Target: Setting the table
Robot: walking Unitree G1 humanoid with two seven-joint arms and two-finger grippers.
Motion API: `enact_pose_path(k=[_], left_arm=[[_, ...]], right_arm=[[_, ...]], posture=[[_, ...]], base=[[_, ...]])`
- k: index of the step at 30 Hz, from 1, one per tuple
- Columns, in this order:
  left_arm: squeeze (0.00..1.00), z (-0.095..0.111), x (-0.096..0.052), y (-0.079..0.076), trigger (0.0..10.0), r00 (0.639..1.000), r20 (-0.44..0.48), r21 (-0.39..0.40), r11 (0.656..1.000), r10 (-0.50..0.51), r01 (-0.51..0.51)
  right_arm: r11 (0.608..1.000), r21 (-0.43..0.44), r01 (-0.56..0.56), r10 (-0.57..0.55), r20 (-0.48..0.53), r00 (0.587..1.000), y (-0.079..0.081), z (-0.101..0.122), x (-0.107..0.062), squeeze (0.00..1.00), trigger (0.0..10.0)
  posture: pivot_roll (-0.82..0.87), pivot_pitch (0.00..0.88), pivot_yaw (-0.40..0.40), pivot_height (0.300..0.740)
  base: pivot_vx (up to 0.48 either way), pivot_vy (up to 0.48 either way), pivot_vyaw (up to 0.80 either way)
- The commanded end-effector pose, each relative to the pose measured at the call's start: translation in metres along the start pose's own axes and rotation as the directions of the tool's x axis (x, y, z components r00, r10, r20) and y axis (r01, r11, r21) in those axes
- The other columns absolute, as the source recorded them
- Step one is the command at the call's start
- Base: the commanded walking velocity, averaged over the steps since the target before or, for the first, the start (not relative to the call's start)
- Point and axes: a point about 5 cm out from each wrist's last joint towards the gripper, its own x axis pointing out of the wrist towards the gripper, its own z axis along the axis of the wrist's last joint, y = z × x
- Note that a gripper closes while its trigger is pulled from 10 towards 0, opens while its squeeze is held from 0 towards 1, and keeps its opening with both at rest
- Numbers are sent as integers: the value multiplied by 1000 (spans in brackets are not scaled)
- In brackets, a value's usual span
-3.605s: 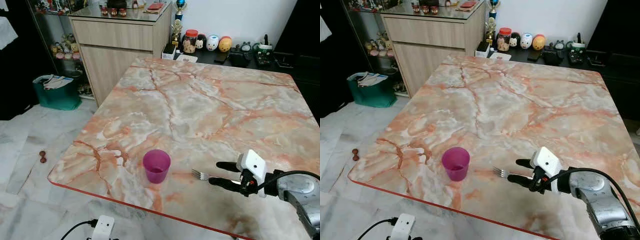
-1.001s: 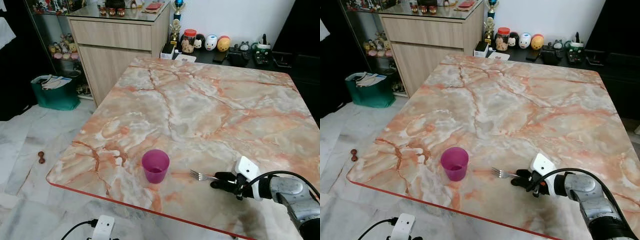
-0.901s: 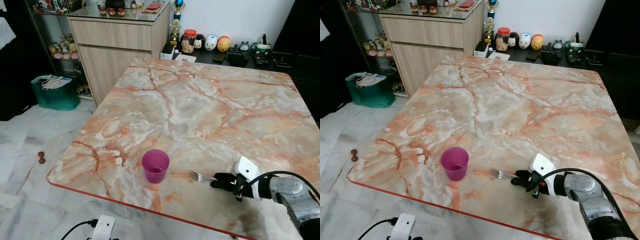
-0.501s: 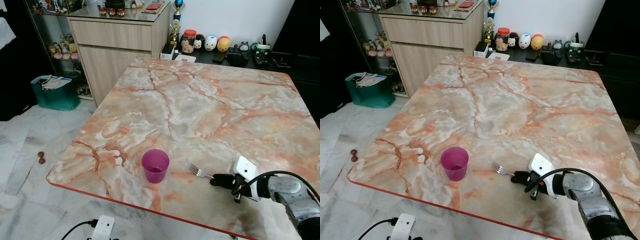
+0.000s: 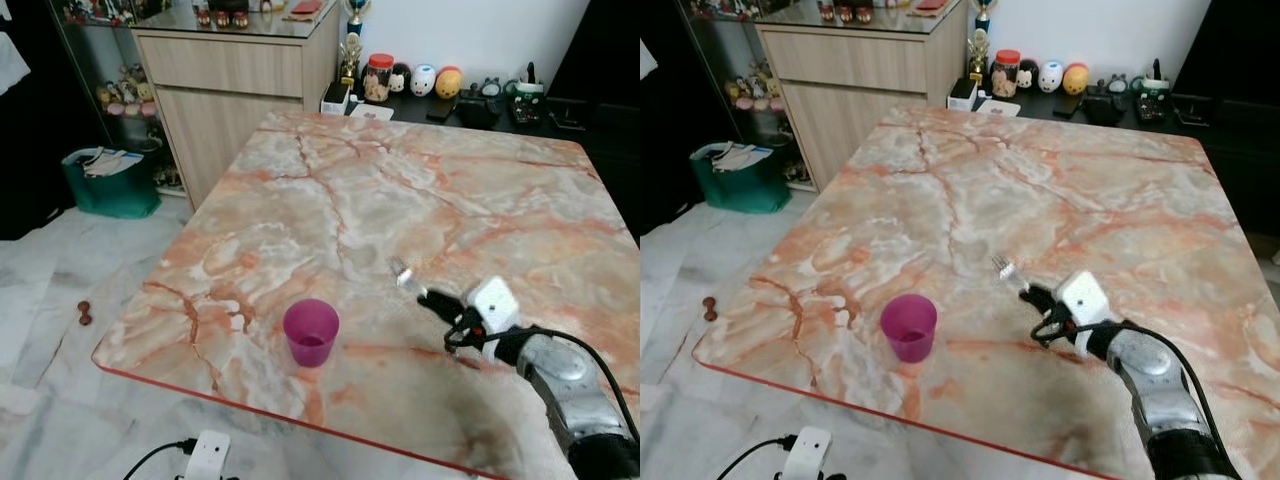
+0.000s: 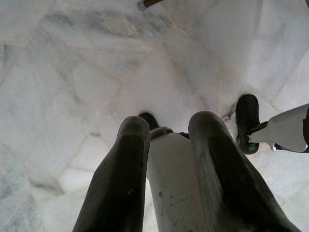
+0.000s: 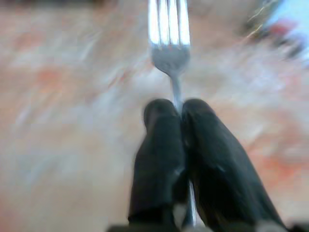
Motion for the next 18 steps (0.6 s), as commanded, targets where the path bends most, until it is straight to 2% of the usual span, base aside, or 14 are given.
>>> enact_pose_path(k=[1, 4, 5, 7, 8, 9, 11, 13, 18], left_arm=[[0, -4, 0, 0, 10000, 1000, -19, -11, 1000, -4, 4], [0, -4, 0, -1, 10000, 1000, -19, -8, 1000, -5, 5], [0, -4, 0, -1, 10000, 1000, -17, -7, 1000, -6, 6], [0, -4, 0, -1, 10000, 1000, -16, -7, 1000, -5, 5], [0, -4, 0, -1, 10000, 1000, -14, -3, 1000, -4, 4], [0, -4, 0, -1, 10000, 1000, -13, 0, 1000, -3, 3], [0, -4, 0, -1, 10000, 1000, -13, 8, 1000, -1, 2], [0, -3, 0, 0, 10000, 1000, -12, 16, 1000, -2, 2], [0, -4, -1, 0, 10000, 1000, -9, 12, 1000, 0, 0]], right_arm=[[987, 9, 163, -163, 106, 981, -6, 16, 0, 0, 10000], [947, 23, 321, -320, 175, 931, -6, 27, -2, 0, 10000], [904, 43, 424, -424, 203, 883, -6, 30, -7, 0, 10000], [858, 90, 506, -513, 205, 833, -7, 29, -11, 0, 10000], [802, 117, 585, -597, 181, 782, -5, 24, -17, 0, 10000], [783, 111, 612, -622, 173, 764, -4, 22, -19, 0, 10000], [784, 68, 617, -619, 157, 769, 7, 15, -21, 0, 10000], [752, 132, 646, -659, 130, 741, 18, 6, -26, 0, 10000], [746, 147, 649, -665, 133, 735, 26, 7, -27, 0, 10000]], posture=[[24, 0, -7, 740], [20, 0, -12, 740], [23, 0, -14, 740], [23, 0, -17, 740], [20, 0, -16, 740], [20, 0, -16, 740], [19, 0, -17, 740], [22, 0, -17, 740], [17, 0, -19, 740]], base=[[0, 0, 0], [0, 0, 0], [0, 0, 0], [0, 0, 0], [0, 0, 0], [0, 0, 0], [0, 0, 0], [0, 0, 0], [0, 0, 0]])
